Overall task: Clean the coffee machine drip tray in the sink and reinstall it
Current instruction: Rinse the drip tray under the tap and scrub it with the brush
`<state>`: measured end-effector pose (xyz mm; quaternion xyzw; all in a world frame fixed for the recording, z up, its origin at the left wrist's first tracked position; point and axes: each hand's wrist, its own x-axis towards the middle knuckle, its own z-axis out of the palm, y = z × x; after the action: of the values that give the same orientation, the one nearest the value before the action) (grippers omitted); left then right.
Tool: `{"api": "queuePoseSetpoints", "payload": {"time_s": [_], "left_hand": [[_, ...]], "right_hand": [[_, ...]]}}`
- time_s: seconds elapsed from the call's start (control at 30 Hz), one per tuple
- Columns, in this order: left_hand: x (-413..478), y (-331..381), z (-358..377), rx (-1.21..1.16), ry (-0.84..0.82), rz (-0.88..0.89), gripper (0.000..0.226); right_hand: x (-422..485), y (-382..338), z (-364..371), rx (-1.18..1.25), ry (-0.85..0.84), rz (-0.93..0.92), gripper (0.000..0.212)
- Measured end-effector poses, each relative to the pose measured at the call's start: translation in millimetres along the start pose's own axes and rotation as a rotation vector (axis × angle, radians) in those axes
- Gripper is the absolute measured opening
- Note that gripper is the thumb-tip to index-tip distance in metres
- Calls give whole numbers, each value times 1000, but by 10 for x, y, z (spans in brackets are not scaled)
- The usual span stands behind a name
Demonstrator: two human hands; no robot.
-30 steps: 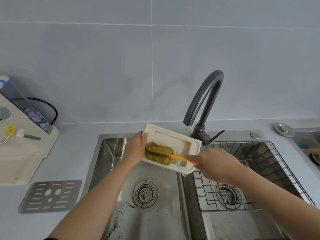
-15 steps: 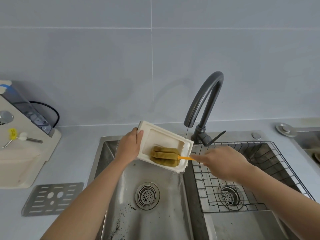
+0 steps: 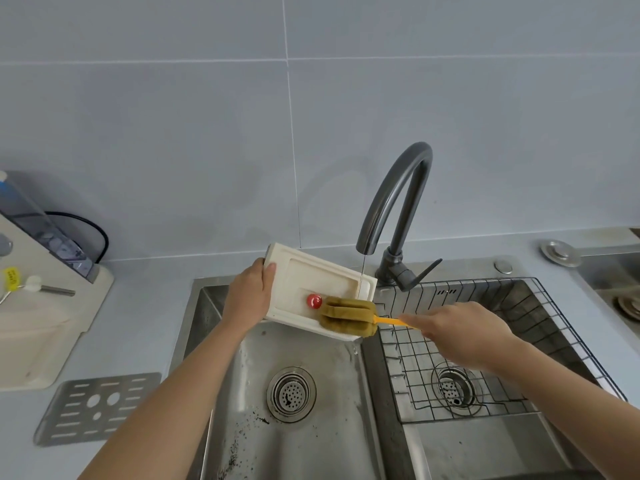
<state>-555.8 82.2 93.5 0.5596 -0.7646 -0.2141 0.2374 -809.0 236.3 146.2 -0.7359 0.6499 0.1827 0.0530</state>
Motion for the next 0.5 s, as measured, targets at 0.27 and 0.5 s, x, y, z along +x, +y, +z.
{"api": "queuePoseSetpoints", "payload": {"time_s": [0.27, 0.5], "left_hand": [[-36, -48, 30, -11, 59, -20, 37], [-73, 59, 169, -48, -7, 42, 36]], "right_hand": [[-132, 56, -130, 106, 70, 72, 41], [31, -125, -201, 149, 107, 8, 46]]}}
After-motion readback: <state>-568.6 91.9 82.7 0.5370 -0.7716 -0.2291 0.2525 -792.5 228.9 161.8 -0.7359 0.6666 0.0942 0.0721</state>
